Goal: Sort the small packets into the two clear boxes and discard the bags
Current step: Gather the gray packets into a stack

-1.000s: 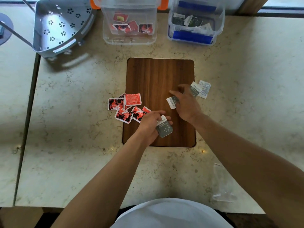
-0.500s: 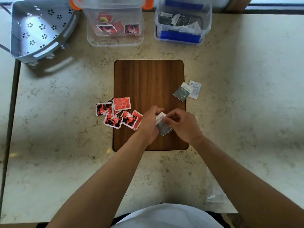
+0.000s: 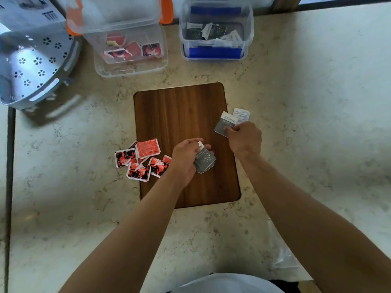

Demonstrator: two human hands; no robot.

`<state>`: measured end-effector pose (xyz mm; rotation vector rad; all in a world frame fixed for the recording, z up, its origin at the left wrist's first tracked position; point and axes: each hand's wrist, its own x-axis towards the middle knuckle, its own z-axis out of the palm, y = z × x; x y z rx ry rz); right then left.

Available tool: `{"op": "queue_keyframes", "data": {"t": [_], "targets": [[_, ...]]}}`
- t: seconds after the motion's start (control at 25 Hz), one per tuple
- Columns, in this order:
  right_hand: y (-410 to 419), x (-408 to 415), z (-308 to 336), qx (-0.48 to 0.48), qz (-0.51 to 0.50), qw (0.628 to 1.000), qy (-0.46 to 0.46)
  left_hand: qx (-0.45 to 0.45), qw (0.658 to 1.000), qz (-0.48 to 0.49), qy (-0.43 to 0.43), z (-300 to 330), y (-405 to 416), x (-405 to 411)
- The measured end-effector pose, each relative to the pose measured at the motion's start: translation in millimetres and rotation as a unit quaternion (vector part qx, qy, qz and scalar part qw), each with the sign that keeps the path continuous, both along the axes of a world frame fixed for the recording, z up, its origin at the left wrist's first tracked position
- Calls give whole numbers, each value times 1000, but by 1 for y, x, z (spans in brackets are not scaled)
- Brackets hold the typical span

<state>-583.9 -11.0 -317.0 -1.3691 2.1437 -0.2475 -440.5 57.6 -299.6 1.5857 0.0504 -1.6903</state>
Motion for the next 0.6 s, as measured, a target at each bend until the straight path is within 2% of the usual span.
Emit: {"op": "queue_keyframes", "data": {"t": [0.08,0.2,0.28,0.32,0.36,0.44,0.48,0.52,0.6], "targets": [[3,-4,1,-3,-2,999,-47,4,1000,12,9,0,-2,0],[14,-15,8,-8,-30,977,-213,32,999,27,21,-2,-4,-3],[24,-23,17,28,14,942,-333,33,999,22,24,-3,-5,-6],[29,-27,21,55,68,927,-364,27,999,14,28,-3,-5,-8],[32,-29,25,84,140,920,-356,21,999,3,32,-3,-4,-9],[36,-29,28,124,276,915,-267,9,999,-34,20,-4,-2,-11],[36,-27,25,124,300,916,-237,3,999,-52,10,-4,-1,-11],[35,-26,24,106,290,923,-229,-5,998,-65,5,-5,0,-11],[28,-23,20,33,199,957,-209,-24,997,-65,16,-7,3,-10]]}}
